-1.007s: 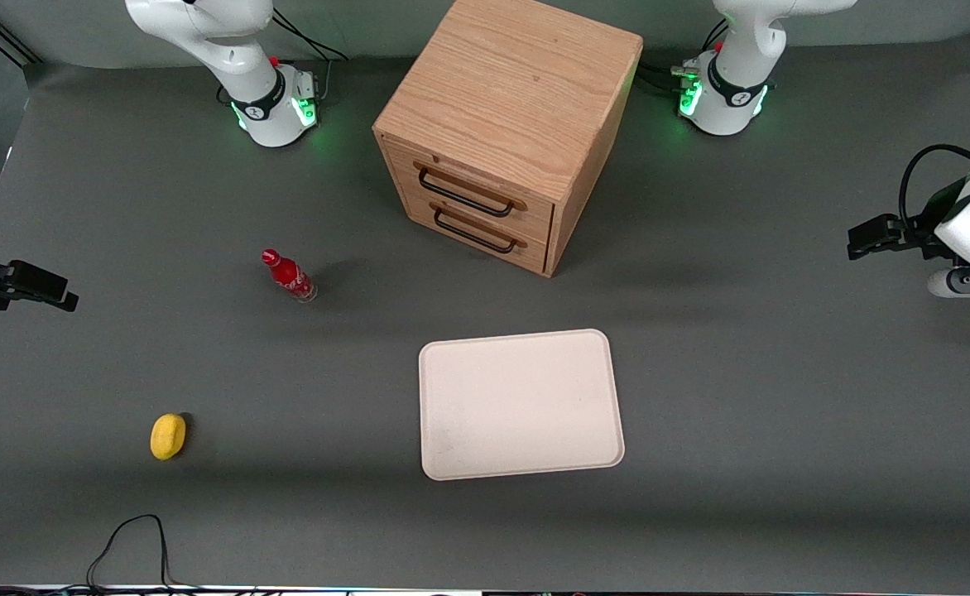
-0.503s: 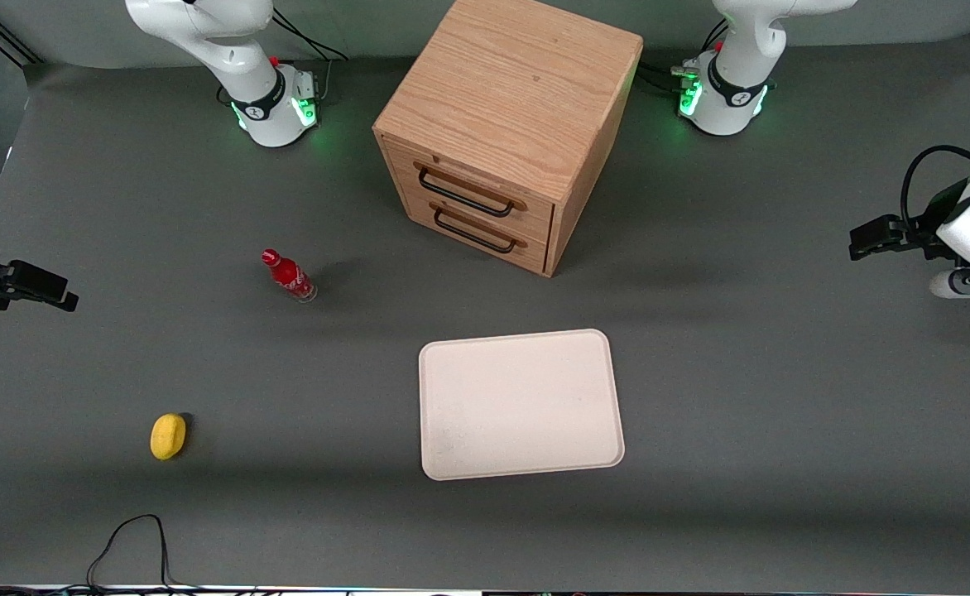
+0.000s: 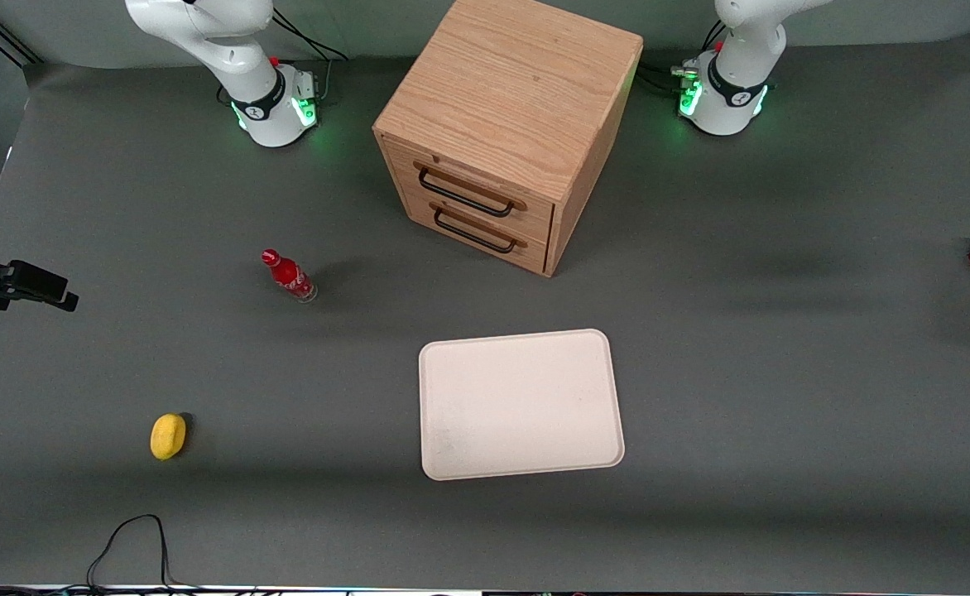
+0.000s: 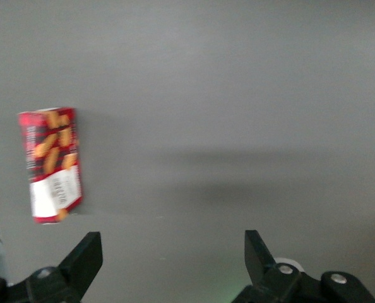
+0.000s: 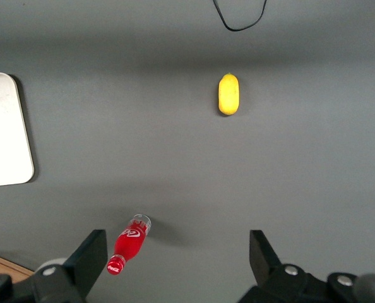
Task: Place red cookie box on tray
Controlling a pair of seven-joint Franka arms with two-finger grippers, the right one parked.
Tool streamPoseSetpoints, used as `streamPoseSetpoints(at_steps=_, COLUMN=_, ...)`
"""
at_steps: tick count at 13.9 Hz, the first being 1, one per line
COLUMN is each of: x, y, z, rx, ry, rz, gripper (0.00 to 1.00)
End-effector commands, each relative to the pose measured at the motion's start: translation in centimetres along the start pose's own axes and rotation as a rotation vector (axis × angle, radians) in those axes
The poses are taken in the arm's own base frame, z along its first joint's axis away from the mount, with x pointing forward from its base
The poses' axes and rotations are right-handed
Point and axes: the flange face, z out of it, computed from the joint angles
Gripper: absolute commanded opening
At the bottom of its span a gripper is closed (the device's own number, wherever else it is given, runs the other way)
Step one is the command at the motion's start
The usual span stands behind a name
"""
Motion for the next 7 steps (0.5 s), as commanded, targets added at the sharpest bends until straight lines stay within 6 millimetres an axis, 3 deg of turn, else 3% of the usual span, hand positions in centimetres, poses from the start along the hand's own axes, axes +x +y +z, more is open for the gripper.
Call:
streamPoseSetpoints(at_steps=1, x=-1.3, y=-8.9, z=0.9, rx=0.008, ry=0.001, rz=0.032, gripper=1.00)
streamPoseSetpoints(at_steps=4, x=-3.5, y=-17.0, z=2.5, rx=0.001, ry=0.006, rz=0.053, gripper=1.00)
streamPoseSetpoints(at_steps=7, x=-5.2, y=-21.2, z=4.3, rx=-0.008, ry=0.005, rz=0.020, gripper=1.00)
